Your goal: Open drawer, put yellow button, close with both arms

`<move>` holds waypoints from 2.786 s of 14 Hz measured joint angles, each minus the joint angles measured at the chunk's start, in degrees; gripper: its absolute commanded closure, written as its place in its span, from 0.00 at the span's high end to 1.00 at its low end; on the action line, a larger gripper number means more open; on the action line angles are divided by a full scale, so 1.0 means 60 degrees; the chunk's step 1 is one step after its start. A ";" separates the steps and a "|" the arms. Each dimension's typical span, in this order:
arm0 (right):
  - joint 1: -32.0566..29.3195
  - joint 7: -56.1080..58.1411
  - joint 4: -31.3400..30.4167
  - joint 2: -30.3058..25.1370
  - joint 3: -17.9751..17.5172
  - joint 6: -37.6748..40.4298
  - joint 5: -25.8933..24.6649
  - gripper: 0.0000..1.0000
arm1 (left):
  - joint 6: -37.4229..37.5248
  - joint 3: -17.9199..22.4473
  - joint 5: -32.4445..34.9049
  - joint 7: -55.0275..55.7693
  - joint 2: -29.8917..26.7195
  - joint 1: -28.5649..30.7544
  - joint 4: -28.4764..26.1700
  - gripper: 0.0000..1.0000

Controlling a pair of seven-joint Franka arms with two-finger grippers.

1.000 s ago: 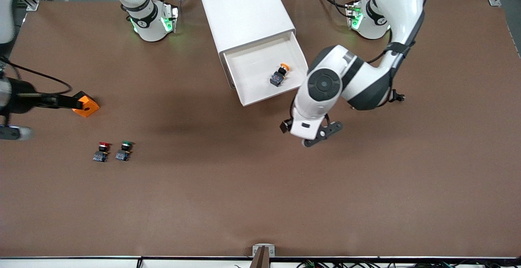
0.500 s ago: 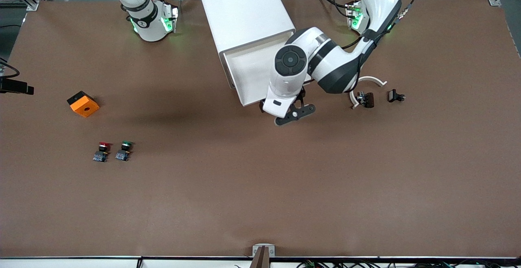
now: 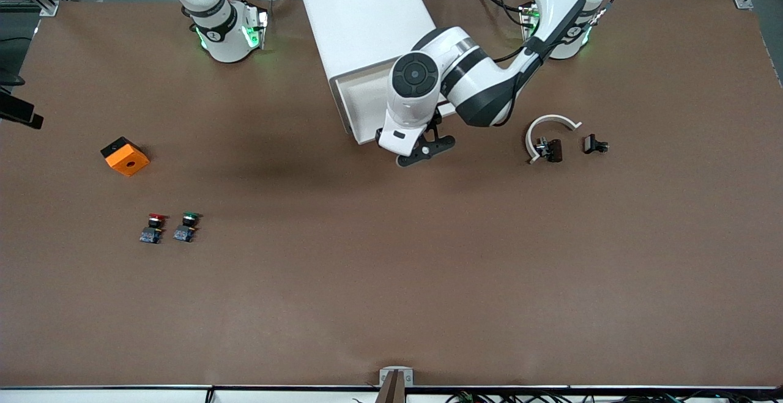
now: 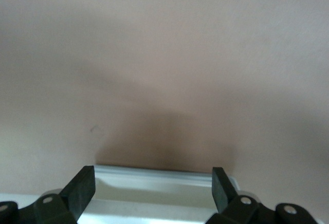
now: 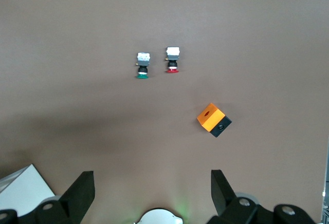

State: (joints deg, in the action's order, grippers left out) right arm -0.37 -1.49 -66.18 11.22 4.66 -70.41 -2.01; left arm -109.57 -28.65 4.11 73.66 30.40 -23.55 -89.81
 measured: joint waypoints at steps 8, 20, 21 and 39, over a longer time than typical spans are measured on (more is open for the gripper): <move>0.0010 -0.0189 -0.2416 -0.1561 0.0069 -0.1055 0.0225 1.00 | 0.0222 -0.0461 -0.1777 0.0557 0.0000 -0.0005 -0.0275 1.00; -0.0372 -0.0235 -0.2662 -0.2311 -0.0067 -0.0967 0.0712 1.00 | 0.0287 -0.0834 -0.2924 0.1070 0.0428 -0.0046 -0.0440 1.00; -0.0371 -0.0236 -0.2758 -0.2417 -0.0129 -0.0990 0.0708 1.00 | 0.0287 -0.0834 -0.2924 0.1070 0.0432 -0.0047 -0.0432 1.00; -0.0699 -0.0267 -0.3390 -0.2938 -0.0773 -0.1615 0.0690 1.00 | 0.1228 -0.0838 -0.1195 0.0921 -0.1165 0.3502 0.1467 1.00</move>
State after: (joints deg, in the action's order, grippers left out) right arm -4.57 -3.10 -86.51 -6.41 0.03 -80.10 2.13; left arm -102.20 -33.67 -3.07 79.19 23.41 -2.54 -81.01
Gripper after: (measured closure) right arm 0.000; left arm 0.000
